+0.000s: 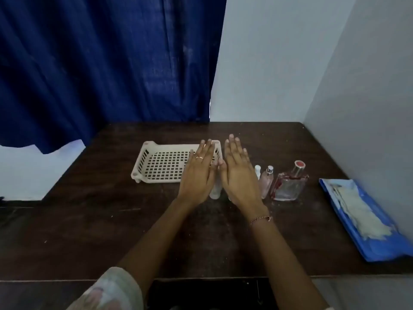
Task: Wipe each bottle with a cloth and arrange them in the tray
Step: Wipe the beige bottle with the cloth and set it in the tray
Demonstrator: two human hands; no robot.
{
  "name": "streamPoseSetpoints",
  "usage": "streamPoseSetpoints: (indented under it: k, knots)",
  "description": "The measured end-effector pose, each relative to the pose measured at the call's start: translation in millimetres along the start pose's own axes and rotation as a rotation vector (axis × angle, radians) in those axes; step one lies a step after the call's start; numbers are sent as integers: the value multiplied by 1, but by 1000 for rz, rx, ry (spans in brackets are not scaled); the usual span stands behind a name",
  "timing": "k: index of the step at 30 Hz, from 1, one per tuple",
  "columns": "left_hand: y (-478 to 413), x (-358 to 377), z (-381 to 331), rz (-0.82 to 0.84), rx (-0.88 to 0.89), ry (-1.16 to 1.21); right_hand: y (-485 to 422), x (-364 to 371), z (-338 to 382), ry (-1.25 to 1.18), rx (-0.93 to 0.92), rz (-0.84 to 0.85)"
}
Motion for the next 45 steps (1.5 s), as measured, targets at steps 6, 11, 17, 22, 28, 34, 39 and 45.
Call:
streamPoseSetpoints:
  k: [6, 11, 17, 22, 28, 34, 39, 45]
  knots:
    - [26, 18, -5, -44, 53, 187, 41, -27, 8, -9, -89, -161]
    - [35, 16, 2, -95, 40, 186, 72, -59, 14, 9, -133, -227]
    - [36, 11, 14, -85, -64, 215, 95, -106, -3, 39, -99, -298]
    - [33, 11, 9, -74, 4, 207, 110, -143, -74, 21, 44, -417]
    - [31, 12, 9, -93, 16, 196, 125, -166, -199, 192, 389, -452]
    - [31, 10, 16, -130, -17, 199, 127, -146, -281, 287, 700, -167]
    - [35, 11, 16, -142, -35, 306, 124, -141, -295, 305, 760, -132]
    - [34, 13, 16, -166, -35, 325, 120, -139, -295, 323, 771, -131]
Point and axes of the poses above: each hand's wrist, its own y-axis away from the middle knuckle, its own x-axis out of the palm, z = x × y, the point moved 10 cm from there along -y, towards the middle knuckle, and after that the axes turned 6 degrees about -y, right-handed, at the moved point
